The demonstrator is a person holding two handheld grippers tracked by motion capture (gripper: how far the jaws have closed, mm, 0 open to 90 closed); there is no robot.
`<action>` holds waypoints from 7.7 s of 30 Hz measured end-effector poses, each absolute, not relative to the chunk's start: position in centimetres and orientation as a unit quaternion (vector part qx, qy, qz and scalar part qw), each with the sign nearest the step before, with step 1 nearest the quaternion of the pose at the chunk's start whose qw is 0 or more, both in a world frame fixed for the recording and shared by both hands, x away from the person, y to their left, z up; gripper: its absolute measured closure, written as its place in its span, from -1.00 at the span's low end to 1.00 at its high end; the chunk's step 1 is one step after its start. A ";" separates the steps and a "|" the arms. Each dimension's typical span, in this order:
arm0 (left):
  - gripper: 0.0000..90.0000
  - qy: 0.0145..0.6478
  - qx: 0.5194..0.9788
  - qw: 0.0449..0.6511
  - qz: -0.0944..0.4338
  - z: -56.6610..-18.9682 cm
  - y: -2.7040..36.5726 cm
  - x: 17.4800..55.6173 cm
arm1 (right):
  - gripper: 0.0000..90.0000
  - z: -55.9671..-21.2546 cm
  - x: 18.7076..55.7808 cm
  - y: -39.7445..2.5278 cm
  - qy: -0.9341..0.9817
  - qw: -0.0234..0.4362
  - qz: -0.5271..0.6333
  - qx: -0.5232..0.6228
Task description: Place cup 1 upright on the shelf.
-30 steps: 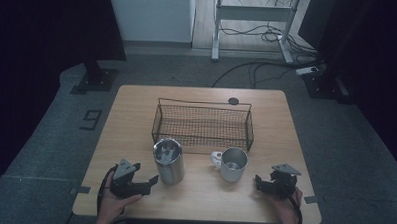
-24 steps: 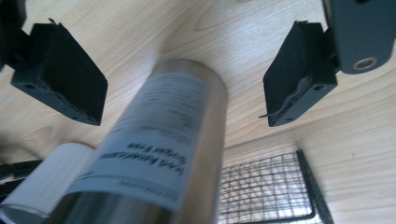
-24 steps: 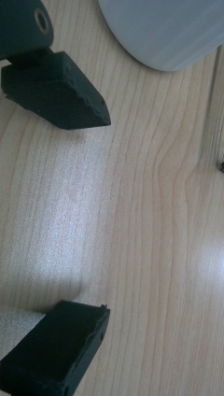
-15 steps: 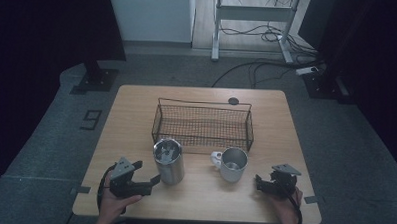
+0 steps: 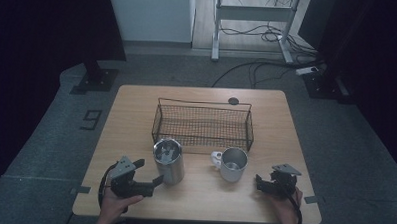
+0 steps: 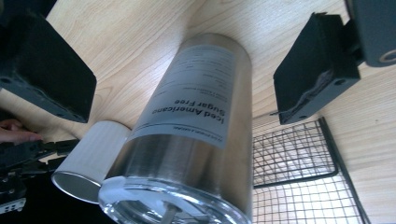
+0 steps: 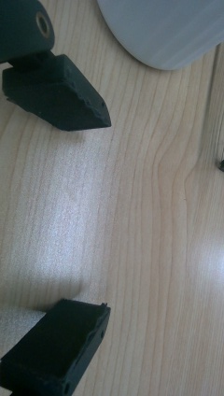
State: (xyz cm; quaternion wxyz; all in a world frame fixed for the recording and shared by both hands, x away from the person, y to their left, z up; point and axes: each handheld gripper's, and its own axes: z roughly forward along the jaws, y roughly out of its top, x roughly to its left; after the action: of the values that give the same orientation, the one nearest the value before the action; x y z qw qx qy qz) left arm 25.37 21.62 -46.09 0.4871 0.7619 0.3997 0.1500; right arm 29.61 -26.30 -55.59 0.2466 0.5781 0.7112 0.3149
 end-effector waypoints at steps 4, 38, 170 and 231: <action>-0.91 0.397 0.762 0.489 0.150 -46.1 21.2 25.6 | -0.80 -55.6 29.6 -26.3 0.711 0.247 0.315 0.578; -0.99 0.395 0.766 0.475 0.179 -47.6 18.1 28.8 | -0.79 -55.6 29.6 -26.3 0.710 0.247 0.315 0.579; -0.93 0.396 0.753 0.474 0.229 -41.0 17.3 34.1 | -0.71 -55.6 29.8 -26.4 0.712 0.248 0.319 0.574; -0.93 0.395 0.755 0.470 0.229 -38.0 16.0 38.2 | -0.71 -55.6 29.8 -26.4 0.713 0.249 0.319 0.573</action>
State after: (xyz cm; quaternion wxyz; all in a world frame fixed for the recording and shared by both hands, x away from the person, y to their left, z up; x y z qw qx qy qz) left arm 38.15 15.98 -38.02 0.4705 0.7552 0.3948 0.2293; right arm 29.78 -26.42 -55.56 0.2487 0.5729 0.7127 0.3192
